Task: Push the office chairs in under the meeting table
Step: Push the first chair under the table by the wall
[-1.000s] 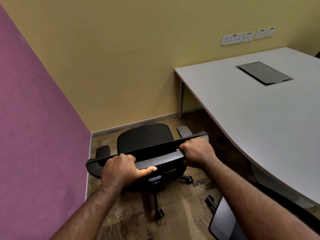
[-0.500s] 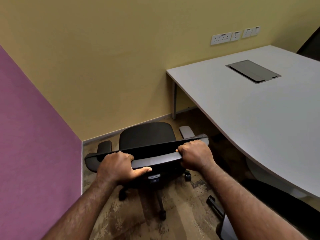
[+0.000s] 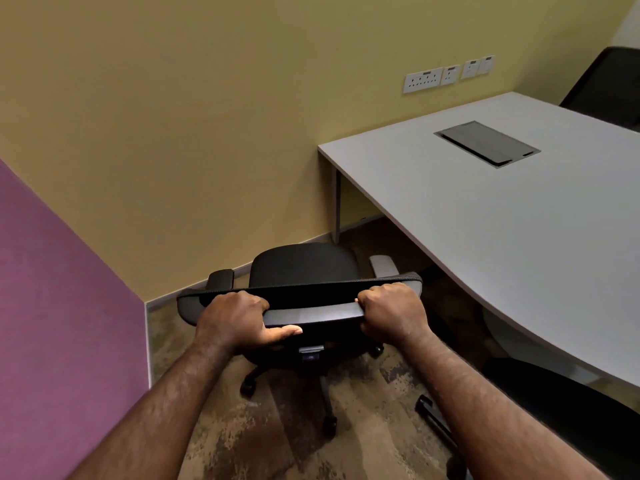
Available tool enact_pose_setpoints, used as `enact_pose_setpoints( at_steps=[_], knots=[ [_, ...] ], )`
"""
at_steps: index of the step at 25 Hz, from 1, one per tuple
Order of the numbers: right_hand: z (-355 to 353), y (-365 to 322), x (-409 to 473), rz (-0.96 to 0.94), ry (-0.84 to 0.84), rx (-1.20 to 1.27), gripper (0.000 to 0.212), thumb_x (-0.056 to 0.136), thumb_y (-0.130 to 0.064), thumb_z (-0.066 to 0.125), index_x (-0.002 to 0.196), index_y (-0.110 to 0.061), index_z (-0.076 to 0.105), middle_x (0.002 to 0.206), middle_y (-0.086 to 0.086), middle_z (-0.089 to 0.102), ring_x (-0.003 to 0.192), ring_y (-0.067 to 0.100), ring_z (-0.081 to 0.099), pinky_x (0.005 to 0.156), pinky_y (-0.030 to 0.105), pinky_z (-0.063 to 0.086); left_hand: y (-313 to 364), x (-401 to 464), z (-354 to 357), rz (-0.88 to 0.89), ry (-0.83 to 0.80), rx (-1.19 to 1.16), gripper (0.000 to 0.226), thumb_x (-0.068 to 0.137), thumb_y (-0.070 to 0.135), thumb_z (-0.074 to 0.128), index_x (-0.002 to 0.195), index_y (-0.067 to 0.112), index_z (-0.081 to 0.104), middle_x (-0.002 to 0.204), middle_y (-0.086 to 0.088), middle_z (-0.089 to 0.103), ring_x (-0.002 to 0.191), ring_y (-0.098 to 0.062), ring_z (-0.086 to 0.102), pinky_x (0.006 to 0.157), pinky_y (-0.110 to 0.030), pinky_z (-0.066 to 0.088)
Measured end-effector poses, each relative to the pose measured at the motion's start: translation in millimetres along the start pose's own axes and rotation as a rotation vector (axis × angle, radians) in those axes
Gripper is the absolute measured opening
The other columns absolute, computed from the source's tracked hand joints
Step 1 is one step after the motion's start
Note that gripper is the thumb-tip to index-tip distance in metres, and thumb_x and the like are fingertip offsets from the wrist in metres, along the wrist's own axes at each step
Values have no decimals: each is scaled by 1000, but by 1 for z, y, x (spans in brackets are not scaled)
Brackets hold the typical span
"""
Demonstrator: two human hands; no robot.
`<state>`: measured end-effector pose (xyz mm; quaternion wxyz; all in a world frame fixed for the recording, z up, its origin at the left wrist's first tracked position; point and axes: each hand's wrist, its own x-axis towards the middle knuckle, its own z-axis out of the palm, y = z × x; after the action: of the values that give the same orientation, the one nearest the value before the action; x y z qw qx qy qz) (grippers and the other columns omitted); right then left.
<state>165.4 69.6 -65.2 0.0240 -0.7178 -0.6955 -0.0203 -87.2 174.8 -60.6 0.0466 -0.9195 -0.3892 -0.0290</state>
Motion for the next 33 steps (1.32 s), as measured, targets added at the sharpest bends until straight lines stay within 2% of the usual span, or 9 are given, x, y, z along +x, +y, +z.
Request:
enact_pose_setpoints(
  at_steps=[11, 14, 17, 20, 23, 25, 28, 30, 33],
  knots=[
    [4, 19, 59, 166, 30, 10, 11, 75, -31, 55, 76, -21, 62, 73, -1, 66, 69, 21, 62, 68, 34, 43, -42, 110, 17, 182, 43, 39, 94, 54, 102, 2, 61, 22, 53, 57, 8, 50, 55, -12, 50, 51, -29, 32],
    [10, 20, 83, 238, 35, 8, 9, 70, -30, 60, 70, -21, 61, 65, -1, 64, 61, 21, 61, 63, 34, 43, -61, 152, 26, 255, 62, 66, 87, 57, 101, 10, 55, 23, 46, 51, 8, 44, 49, -12, 44, 45, -28, 26],
    [16, 15, 109, 302, 40, 35, 7, 65, -26, 61, 67, -19, 60, 62, 0, 64, 59, 22, 62, 60, 33, 41, -85, 197, 36, 302, 77, 48, 87, 59, 100, 19, 51, 19, 51, 47, 7, 47, 45, -16, 47, 44, -28, 33],
    [19, 17, 136, 367, 48, 91, 5, 71, -22, 56, 72, -18, 59, 68, 1, 64, 64, 24, 61, 64, 35, 40, -102, 241, 43, 354, 64, 39, 97, 53, 102, 14, 60, 18, 62, 53, 6, 54, 53, -18, 55, 47, -29, 34],
    [18, 20, 160, 424, 52, 83, 3, 67, -21, 59, 66, -18, 58, 61, 0, 61, 56, 22, 58, 58, 34, 39, -111, 278, 45, 395, 60, 34, 97, 52, 102, 17, 63, 17, 64, 58, 4, 60, 58, -19, 58, 49, -30, 34],
    [18, 24, 174, 444, 33, 106, 6, 73, -21, 54, 74, -18, 59, 69, 1, 62, 63, 23, 60, 62, 35, 38, -116, 299, 47, 412, 50, 30, 97, 52, 102, 20, 65, 17, 65, 61, 3, 62, 61, -20, 60, 50, -30, 35],
    [14, 29, 190, 486, 50, 130, 7, 77, -20, 50, 77, -18, 57, 71, 1, 61, 64, 22, 56, 64, 35, 37, -122, 328, 49, 455, 44, 23, 104, 49, 103, 9, 68, 18, 66, 63, 3, 64, 62, -20, 60, 51, -30, 38],
    [14, 30, 203, 512, 46, 131, 5, 79, -19, 49, 75, -18, 52, 70, 0, 58, 61, 20, 50, 64, 35, 36, -128, 346, 50, 481, 25, 27, 101, 50, 103, 16, 70, 19, 67, 65, 3, 65, 64, -19, 60, 52, -31, 40],
    [13, 29, 225, 543, 62, 146, 8, 81, -18, 49, 73, -19, 46, 66, -1, 50, 60, 19, 46, 63, 34, 35, -140, 374, 53, 512, 2, 35, 84, 53, 94, 33, 69, 19, 66, 64, 3, 64, 64, -19, 60, 53, -32, 40]
  ],
)
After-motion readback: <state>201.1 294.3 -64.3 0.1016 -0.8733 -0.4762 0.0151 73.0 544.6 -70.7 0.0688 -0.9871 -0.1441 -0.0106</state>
